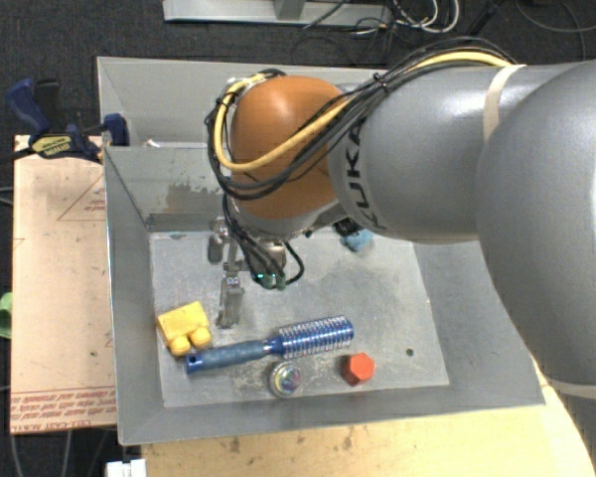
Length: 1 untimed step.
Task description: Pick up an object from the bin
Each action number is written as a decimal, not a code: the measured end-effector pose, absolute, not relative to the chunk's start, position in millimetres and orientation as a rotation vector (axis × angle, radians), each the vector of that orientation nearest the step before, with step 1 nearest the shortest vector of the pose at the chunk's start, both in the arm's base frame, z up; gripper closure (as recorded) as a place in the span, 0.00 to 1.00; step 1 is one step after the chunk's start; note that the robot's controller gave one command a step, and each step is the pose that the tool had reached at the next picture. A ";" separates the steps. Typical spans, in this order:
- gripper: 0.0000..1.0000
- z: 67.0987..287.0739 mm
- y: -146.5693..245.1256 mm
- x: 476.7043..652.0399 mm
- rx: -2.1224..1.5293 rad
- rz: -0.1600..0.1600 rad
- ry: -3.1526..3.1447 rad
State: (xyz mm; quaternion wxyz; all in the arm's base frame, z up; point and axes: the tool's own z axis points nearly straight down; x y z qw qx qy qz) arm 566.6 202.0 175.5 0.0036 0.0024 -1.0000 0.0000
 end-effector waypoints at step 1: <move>0.00 67.1 202.0 550.6 0.091 -0.002 -3.134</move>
Offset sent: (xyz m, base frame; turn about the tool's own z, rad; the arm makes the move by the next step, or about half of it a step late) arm -0.0146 -0.0013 -0.1055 -0.0536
